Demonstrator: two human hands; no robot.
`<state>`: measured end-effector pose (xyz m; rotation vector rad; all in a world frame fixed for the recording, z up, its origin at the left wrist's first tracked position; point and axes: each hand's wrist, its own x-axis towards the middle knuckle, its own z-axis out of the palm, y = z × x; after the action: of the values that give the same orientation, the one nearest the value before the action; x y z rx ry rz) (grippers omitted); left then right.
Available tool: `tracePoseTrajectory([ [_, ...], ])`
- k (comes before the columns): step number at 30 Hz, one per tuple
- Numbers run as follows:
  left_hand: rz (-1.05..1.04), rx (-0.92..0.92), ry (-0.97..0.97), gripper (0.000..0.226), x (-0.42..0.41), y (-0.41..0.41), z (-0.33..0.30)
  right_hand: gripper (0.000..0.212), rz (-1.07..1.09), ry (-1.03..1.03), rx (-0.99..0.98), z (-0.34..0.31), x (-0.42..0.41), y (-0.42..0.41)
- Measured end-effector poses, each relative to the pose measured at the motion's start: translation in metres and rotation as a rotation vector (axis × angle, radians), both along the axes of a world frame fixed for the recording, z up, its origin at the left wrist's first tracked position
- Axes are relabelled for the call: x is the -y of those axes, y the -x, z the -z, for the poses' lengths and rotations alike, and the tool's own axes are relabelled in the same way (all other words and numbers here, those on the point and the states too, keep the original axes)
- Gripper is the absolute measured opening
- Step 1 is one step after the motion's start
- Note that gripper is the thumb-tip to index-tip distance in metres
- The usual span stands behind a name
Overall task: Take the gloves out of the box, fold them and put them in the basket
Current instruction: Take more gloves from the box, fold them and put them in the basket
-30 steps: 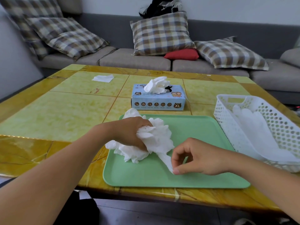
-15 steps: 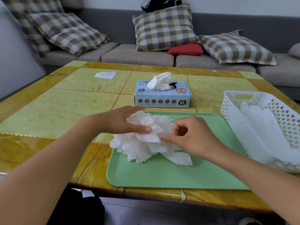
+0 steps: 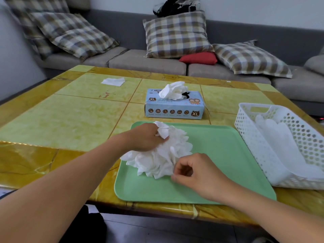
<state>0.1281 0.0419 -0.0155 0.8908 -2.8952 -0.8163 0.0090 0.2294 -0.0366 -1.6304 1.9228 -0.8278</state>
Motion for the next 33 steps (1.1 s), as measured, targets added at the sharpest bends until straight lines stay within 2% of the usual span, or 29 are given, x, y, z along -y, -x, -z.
tracePoseTrajectory([
  [5, -0.033, 0.035, 0.072, 0.029, 0.009, -0.002, 0.000, 0.017, -0.087, -0.100, -0.056, -0.012, -0.010, 0.003],
  [7, -0.016, 0.058, 0.139, 0.028, 0.011, -0.003, 0.005, 0.021, -0.096, -0.128, 0.037, -0.028, -0.016, 0.011],
  [9, -0.003, 0.062, 0.181, 0.027, 0.014, -0.004, 0.009, 0.018, -0.054, -0.066, 0.287, -0.049, -0.023, 0.024],
  [12, -0.005, 0.094, 0.264, 0.024, 0.017, -0.004, 0.012, 0.006, 0.083, 0.070, 0.838, -0.073, -0.027, 0.046],
  [14, -0.018, 0.108, 0.238, 0.026, 0.021, -0.004, 0.015, 0.020, 0.200, 0.146, 1.006, -0.080, -0.023, 0.060],
  [16, -0.028, 0.077, 0.145, 0.028, 0.023, -0.003, 0.012, 0.047, 0.243, 0.173, 1.087, -0.084, -0.020, 0.074],
  [18, -0.051, 0.006, 0.008, 0.042, 0.021, -0.005, 0.003, 0.053, 0.235, 0.126, 1.176, -0.088, -0.018, 0.079],
  [20, -0.160, -0.086, -0.125, 0.077, 0.014, -0.009, -0.008, 0.042, 0.295, 0.081, 1.300, -0.083, -0.019, 0.085],
  [21, -0.200, -0.128, -0.096, 0.091, 0.009, -0.011, -0.012, 0.039, 0.335, 0.063, 1.339, -0.080, -0.019, 0.087],
  [22, -0.203, -0.156, 0.011, 0.100, 0.003, -0.014, -0.014, 0.039, 0.379, 0.040, 1.362, -0.075, -0.020, 0.089],
  [24, -0.090, -0.191, 0.278, 0.107, -0.013, -0.011, -0.015, 0.032, 0.442, -0.006, 1.385, -0.070, -0.022, 0.093],
  [25, 0.008, -0.178, 0.347, 0.108, -0.022, -0.008, -0.014, 0.027, 0.466, -0.021, 1.391, -0.069, -0.021, 0.092],
  [27, 0.184, -0.061, 0.351, 0.100, -0.044, 0.006, -0.009, 0.033, 0.499, -0.031, 1.419, -0.070, -0.024, 0.092],
  [30, 0.257, 0.104, 0.347, 0.056, -0.055, 0.022, 0.012, 0.067, 0.470, -0.101, 1.430, -0.070, -0.026, 0.092],
  [32, 0.250, 0.060, 0.336, 0.028, -0.044, 0.022, 0.017, 0.058, 0.414, -0.118, 1.340, -0.069, -0.026, 0.093],
  [33, 0.262, 0.047, 0.301, 0.022, -0.038, 0.020, 0.015, 0.050, 0.407, -0.127, 1.281, -0.067, -0.027, 0.094],
])
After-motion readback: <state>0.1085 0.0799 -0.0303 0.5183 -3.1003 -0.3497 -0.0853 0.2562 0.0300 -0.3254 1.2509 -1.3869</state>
